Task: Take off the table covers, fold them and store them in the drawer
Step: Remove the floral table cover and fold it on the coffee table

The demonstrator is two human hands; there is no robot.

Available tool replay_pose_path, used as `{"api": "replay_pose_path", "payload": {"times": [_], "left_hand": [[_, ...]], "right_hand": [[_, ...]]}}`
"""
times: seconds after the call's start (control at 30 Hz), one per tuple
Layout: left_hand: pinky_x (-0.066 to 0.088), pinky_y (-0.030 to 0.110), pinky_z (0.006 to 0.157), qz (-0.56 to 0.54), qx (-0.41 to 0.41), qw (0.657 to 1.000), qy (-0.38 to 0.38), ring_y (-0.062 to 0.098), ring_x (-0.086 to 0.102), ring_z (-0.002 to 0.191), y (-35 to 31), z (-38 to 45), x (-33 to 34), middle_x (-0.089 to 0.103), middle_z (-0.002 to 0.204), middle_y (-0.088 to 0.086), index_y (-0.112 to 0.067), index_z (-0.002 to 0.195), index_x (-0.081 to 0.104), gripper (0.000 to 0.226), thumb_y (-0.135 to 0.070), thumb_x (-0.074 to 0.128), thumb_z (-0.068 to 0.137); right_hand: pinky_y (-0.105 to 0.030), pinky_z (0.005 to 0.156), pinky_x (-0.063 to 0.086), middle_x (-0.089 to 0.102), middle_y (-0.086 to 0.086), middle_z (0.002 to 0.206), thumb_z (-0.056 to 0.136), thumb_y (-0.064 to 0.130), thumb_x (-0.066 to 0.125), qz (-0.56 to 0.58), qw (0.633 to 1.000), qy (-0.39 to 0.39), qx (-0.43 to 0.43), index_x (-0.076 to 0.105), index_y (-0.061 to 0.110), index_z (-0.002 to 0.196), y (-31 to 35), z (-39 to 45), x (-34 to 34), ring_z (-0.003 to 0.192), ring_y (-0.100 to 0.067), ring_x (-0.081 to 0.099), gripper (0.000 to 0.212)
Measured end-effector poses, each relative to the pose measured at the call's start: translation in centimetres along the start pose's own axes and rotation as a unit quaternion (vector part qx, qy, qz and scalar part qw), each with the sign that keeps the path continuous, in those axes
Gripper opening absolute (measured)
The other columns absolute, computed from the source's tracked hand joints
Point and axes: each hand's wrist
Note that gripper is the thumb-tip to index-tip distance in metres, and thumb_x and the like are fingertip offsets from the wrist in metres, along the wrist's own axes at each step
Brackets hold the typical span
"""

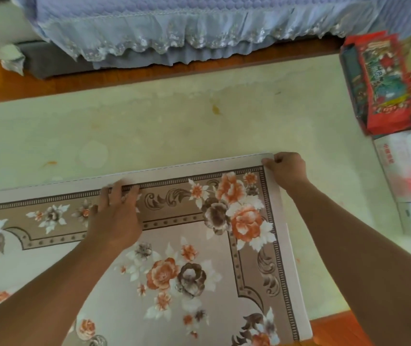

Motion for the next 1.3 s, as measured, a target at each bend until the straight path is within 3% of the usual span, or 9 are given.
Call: {"api": "replay_pose_path", "payload": {"times": [0.33,0.5,0.67,0.8,0.97,1.03,1.1,1.2,1.3], "left_hand": [[0.017,0.047,0.125,0.005,0.120,0.991,-0.050,0.028,0.009,0.154,-4.9,4.4,-1.2,0.010,0.166,0.005,-0.023,0.160,0.008,0.091,-0.041,0.067,0.092],[0.021,0.048,0.122,0.048,0.117,0.991,-0.048,0.033,0.029,0.144,-5.3,4.9,-1.7,0.026,0.154,0.008,-0.020,0.156,0.020,0.094,-0.045,0.075,0.084],[0.028,0.047,0.118,0.063,0.119,0.989,-0.063,0.034,0.037,0.135,-5.7,5.1,-2.7,0.036,0.145,0.008,-0.024,0.154,0.028,0.083,-0.052,0.069,0.087],[0.029,0.046,0.118,-0.038,0.181,0.977,-0.107,0.033,0.031,0.141,-8.6,5.3,-3.6,0.036,0.154,0.009,-0.022,0.158,0.026,0.082,-0.044,0.069,0.091],[0.021,0.043,0.125,-0.079,0.272,0.956,-0.073,0.026,0.019,0.150,-12.9,6.0,-3.0,0.026,0.163,0.003,-0.033,0.160,0.022,0.083,-0.033,0.071,0.093],[0.022,0.045,0.125,-0.042,0.288,0.954,-0.074,0.027,0.020,0.150,-12.9,6.5,-2.4,0.027,0.163,0.003,-0.035,0.156,0.033,0.074,-0.029,0.070,0.093],[0.024,0.044,0.124,-0.015,0.294,0.952,-0.089,0.026,0.023,0.149,-12.5,6.7,-2.1,0.030,0.161,0.002,-0.032,0.155,0.037,0.071,-0.028,0.071,0.092],[0.029,0.041,0.120,-0.009,0.284,0.953,-0.102,0.024,0.028,0.144,-12.8,6.8,-2.2,0.034,0.157,-0.001,-0.027,0.158,0.026,0.082,-0.027,0.074,0.090],[0.039,0.041,0.107,0.008,0.274,0.957,-0.095,0.026,0.035,0.133,-13.7,6.7,-2.4,0.037,0.148,0.002,-0.028,0.157,0.023,0.086,-0.020,0.074,0.089]], "right_hand": [[-0.038,0.065,0.050,0.064,-0.011,0.073,0.093,0.039,0.065,-0.024,0.999,0.021,0.009,0.063,0.006,0.071,0.4,0.1,-0.3,0.074,-0.030,0.061,0.039],[-0.036,0.077,0.051,0.066,-0.002,0.091,0.097,0.034,0.058,-0.004,1.000,-0.016,0.006,0.063,0.016,0.103,-0.1,-1.5,0.3,0.088,-0.025,0.060,0.020],[-0.031,0.070,0.045,0.066,0.001,0.089,0.095,0.036,0.060,0.029,0.999,-0.024,0.023,0.064,0.020,0.100,-0.2,-2.5,0.3,0.085,-0.023,0.061,0.017],[-0.032,0.068,0.050,0.068,0.003,0.083,0.093,0.021,0.065,0.107,0.994,-0.007,-0.037,0.063,0.023,0.082,-0.5,-4.4,-0.1,0.077,-0.014,0.062,0.011],[-0.021,0.079,0.052,0.071,0.012,0.106,0.085,0.012,0.077,0.132,0.973,0.134,-0.134,0.070,0.021,0.078,-1.8,-7.3,-0.5,0.097,-0.003,0.064,0.013],[-0.018,0.077,0.054,0.070,0.010,0.107,0.087,0.021,0.077,0.092,0.962,0.229,-0.117,0.075,0.019,0.087,-1.7,-7.3,-1.7,0.095,-0.002,0.064,0.003],[-0.012,0.071,0.051,0.071,0.013,0.102,0.091,0.042,0.068,0.065,0.952,0.277,-0.111,0.077,0.023,0.098,-1.4,-6.3,-2.8,0.092,0.000,0.065,0.022],[-0.032,0.085,0.054,0.070,-0.001,0.102,0.097,0.030,0.063,-0.026,0.982,0.113,-0.146,0.075,0.017,0.101,-0.8,-2.7,-2.9,0.093,-0.024,0.066,0.018],[-0.031,0.090,0.045,0.055,-0.007,0.115,0.092,0.019,0.068,-0.128,0.978,0.026,-0.160,0.065,0.013,0.115,0.4,-1.0,-1.2,0.107,-0.028,0.055,0.024]]}}
Point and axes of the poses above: each hand's wrist, its own z-axis towards the middle knuckle, its own x-axis out of the palm, y = z × x
